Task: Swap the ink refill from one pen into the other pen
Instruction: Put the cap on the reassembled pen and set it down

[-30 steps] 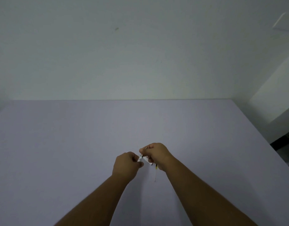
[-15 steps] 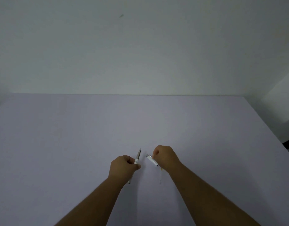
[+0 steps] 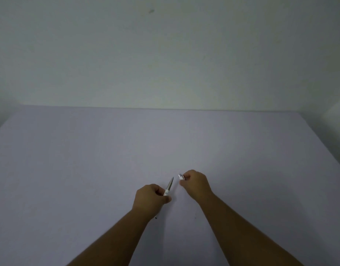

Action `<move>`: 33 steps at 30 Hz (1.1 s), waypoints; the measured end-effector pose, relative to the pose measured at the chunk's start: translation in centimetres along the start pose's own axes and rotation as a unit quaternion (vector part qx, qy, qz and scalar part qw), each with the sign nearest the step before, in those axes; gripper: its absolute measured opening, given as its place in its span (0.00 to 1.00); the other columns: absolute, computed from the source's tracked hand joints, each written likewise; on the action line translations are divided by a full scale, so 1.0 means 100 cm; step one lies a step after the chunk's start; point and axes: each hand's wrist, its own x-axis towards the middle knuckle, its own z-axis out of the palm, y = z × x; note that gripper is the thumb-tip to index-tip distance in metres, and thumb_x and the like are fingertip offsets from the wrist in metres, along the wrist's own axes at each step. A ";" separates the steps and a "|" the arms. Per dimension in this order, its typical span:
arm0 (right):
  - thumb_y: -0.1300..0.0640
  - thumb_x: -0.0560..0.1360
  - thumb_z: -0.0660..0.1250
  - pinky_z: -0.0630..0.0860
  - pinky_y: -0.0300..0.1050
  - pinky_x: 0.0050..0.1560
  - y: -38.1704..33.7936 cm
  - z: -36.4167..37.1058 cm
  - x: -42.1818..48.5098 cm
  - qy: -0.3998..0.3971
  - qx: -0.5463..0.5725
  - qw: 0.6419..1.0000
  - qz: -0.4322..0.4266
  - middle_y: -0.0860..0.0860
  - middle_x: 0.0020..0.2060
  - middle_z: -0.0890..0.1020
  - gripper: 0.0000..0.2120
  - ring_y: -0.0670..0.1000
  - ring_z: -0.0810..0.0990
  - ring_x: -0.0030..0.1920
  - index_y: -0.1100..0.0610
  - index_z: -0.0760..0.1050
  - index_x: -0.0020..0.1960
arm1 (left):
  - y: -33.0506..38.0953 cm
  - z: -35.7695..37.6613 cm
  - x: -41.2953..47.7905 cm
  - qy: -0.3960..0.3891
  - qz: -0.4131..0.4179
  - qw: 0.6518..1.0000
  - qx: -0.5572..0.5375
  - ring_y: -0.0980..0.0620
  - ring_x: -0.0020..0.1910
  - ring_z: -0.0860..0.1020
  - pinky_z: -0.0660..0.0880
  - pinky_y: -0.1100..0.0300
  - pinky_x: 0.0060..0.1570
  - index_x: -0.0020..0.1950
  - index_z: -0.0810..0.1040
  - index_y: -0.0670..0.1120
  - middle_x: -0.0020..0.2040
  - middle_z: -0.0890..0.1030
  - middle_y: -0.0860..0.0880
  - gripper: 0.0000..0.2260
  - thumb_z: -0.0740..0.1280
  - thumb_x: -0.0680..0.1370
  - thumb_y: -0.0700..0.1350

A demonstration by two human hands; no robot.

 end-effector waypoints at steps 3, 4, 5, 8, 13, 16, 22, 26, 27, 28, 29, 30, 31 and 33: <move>0.57 0.70 0.71 0.76 0.46 0.41 -0.013 -0.014 0.003 -0.019 0.262 0.962 0.076 0.54 0.36 0.80 0.08 0.51 0.77 0.36 0.60 0.78 0.47 | 0.002 0.000 -0.002 -0.009 0.003 1.000 0.001 0.57 0.33 0.75 0.68 0.66 0.30 0.34 0.79 0.51 0.34 0.79 0.53 0.07 0.77 0.67 0.46; 0.58 0.71 0.71 0.76 0.44 0.38 -0.017 -0.019 0.003 -0.030 0.324 0.941 0.088 0.53 0.35 0.79 0.08 0.49 0.76 0.33 0.60 0.78 0.48 | 0.003 0.001 -0.003 -0.013 0.005 1.000 0.004 0.57 0.33 0.75 0.68 0.66 0.30 0.35 0.79 0.50 0.34 0.79 0.53 0.07 0.77 0.67 0.46; 0.59 0.71 0.71 0.76 0.42 0.36 -0.021 -0.023 0.003 -0.041 0.372 0.922 0.095 0.53 0.34 0.79 0.08 0.48 0.75 0.32 0.61 0.78 0.49 | 0.004 0.002 -0.004 -0.015 0.006 1.000 0.006 0.57 0.33 0.74 0.68 0.66 0.30 0.36 0.80 0.50 0.34 0.79 0.53 0.06 0.76 0.67 0.46; 0.60 0.71 0.71 0.76 0.41 0.35 -0.028 -0.033 -0.002 -0.062 0.423 0.899 0.093 0.54 0.35 0.79 0.09 0.47 0.75 0.31 0.63 0.78 0.50 | 0.008 0.004 -0.008 -0.018 0.014 1.000 0.008 0.57 0.33 0.74 0.68 0.66 0.31 0.35 0.79 0.50 0.34 0.78 0.53 0.07 0.76 0.68 0.46; 0.61 0.71 0.71 0.77 0.41 0.36 -0.029 -0.037 -0.014 -0.078 0.406 0.907 0.078 0.55 0.35 0.80 0.04 0.48 0.76 0.32 0.61 0.78 0.44 | 0.013 0.007 -0.016 -0.006 0.023 1.000 0.006 0.57 0.32 0.73 0.68 0.65 0.31 0.35 0.77 0.50 0.33 0.77 0.53 0.08 0.75 0.68 0.47; 0.61 0.70 0.72 0.77 0.40 0.35 -0.027 -0.036 -0.022 -0.097 0.409 0.904 0.074 0.54 0.35 0.80 0.03 0.48 0.76 0.32 0.59 0.79 0.41 | 0.014 0.007 -0.020 -0.002 0.030 1.000 0.002 0.57 0.31 0.73 0.67 0.65 0.30 0.34 0.77 0.50 0.32 0.77 0.53 0.08 0.75 0.68 0.47; 0.62 0.71 0.71 0.76 0.38 0.31 -0.028 -0.039 -0.040 -0.154 0.448 0.878 0.068 0.52 0.34 0.78 0.06 0.47 0.74 0.30 0.59 0.79 0.48 | 0.015 0.007 -0.028 0.005 0.040 0.999 0.002 0.56 0.30 0.72 0.68 0.64 0.31 0.34 0.77 0.48 0.31 0.76 0.53 0.08 0.75 0.68 0.47; 0.64 0.75 0.63 0.78 0.39 0.34 -0.028 -0.045 -0.043 -0.181 0.475 0.857 0.079 0.54 0.36 0.78 0.07 0.49 0.76 0.33 0.62 0.79 0.48 | 0.014 0.007 -0.031 0.007 0.037 0.999 -0.011 0.55 0.30 0.73 0.69 0.63 0.31 0.35 0.78 0.48 0.31 0.76 0.52 0.08 0.76 0.68 0.47; 0.65 0.76 0.62 0.78 0.39 0.34 -0.029 -0.046 -0.043 -0.184 0.470 0.860 0.076 0.55 0.37 0.79 0.06 0.49 0.76 0.33 0.62 0.79 0.47 | 0.014 0.007 -0.031 0.007 0.037 0.999 -0.013 0.55 0.30 0.73 0.69 0.64 0.31 0.34 0.78 0.48 0.31 0.76 0.52 0.08 0.76 0.68 0.47; 0.64 0.76 0.64 0.79 0.38 0.34 -0.028 -0.046 -0.043 -0.184 0.459 0.866 0.067 0.56 0.37 0.79 0.05 0.48 0.77 0.33 0.63 0.78 0.47 | 0.014 0.007 -0.032 0.006 0.037 0.999 -0.014 0.55 0.30 0.72 0.69 0.64 0.30 0.34 0.78 0.49 0.31 0.76 0.52 0.08 0.76 0.68 0.47; 0.64 0.75 0.65 0.79 0.38 0.34 -0.028 -0.046 -0.043 -0.182 0.448 0.873 0.058 0.56 0.38 0.80 0.04 0.48 0.77 0.33 0.63 0.78 0.46 | 0.015 0.007 -0.032 0.007 0.038 0.999 -0.014 0.55 0.29 0.72 0.68 0.64 0.30 0.34 0.78 0.49 0.31 0.76 0.52 0.08 0.76 0.68 0.47; 0.62 0.74 0.67 0.79 0.38 0.33 -0.027 -0.045 -0.044 -0.177 0.438 0.880 0.050 0.56 0.37 0.81 0.04 0.47 0.77 0.32 0.63 0.78 0.45 | 0.016 0.007 -0.032 0.007 0.038 0.999 -0.014 0.56 0.29 0.72 0.68 0.64 0.30 0.34 0.78 0.49 0.31 0.76 0.52 0.08 0.76 0.68 0.47; 0.62 0.74 0.68 0.79 0.37 0.33 -0.027 -0.044 -0.045 -0.169 0.429 0.886 0.047 0.55 0.36 0.81 0.04 0.47 0.77 0.32 0.63 0.78 0.44 | 0.016 0.007 -0.033 0.007 0.039 0.999 -0.015 0.56 0.29 0.72 0.68 0.64 0.30 0.34 0.78 0.49 0.31 0.76 0.52 0.08 0.76 0.68 0.47; 0.60 0.72 0.70 0.79 0.38 0.32 -0.026 -0.043 -0.044 -0.153 0.414 0.896 0.051 0.54 0.34 0.82 0.05 0.46 0.76 0.31 0.62 0.79 0.43 | 0.016 0.008 -0.033 0.007 0.040 0.999 -0.017 0.56 0.29 0.72 0.68 0.64 0.30 0.34 0.77 0.49 0.30 0.76 0.52 0.09 0.76 0.68 0.47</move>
